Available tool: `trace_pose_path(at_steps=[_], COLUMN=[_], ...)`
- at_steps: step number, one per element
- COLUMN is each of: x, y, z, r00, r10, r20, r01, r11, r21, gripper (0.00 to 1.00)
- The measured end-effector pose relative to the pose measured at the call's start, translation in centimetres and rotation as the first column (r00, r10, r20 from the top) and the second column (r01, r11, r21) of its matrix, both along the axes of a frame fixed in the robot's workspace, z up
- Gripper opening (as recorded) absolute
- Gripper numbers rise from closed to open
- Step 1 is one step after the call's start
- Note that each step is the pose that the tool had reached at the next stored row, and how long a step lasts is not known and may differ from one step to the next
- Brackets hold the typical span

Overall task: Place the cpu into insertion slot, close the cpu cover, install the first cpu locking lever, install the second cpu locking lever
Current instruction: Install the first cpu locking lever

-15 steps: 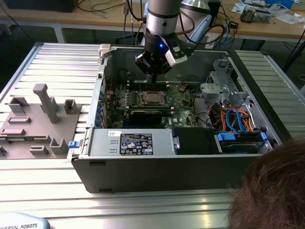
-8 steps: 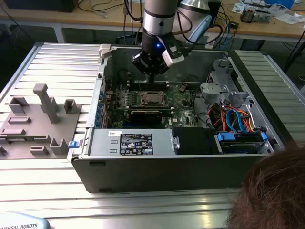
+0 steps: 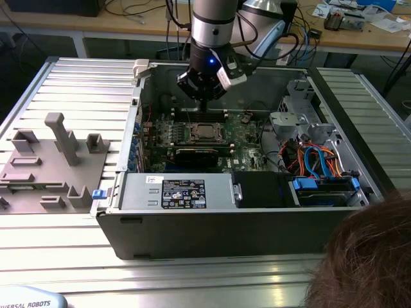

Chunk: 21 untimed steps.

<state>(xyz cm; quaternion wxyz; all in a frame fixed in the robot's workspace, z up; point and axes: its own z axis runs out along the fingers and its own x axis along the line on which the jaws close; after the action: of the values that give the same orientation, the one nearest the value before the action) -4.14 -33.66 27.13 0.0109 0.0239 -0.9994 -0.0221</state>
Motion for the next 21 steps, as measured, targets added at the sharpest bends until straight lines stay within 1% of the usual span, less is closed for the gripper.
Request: trace_pose_path(at_steps=[21], x=[-0.91], y=[0.0], z=[0.0], r00=[1.0], r10=[0.0], r20=[0.0], r01=[0.0], r11=[1.0], r21=[0.0], gripper=[0.11])
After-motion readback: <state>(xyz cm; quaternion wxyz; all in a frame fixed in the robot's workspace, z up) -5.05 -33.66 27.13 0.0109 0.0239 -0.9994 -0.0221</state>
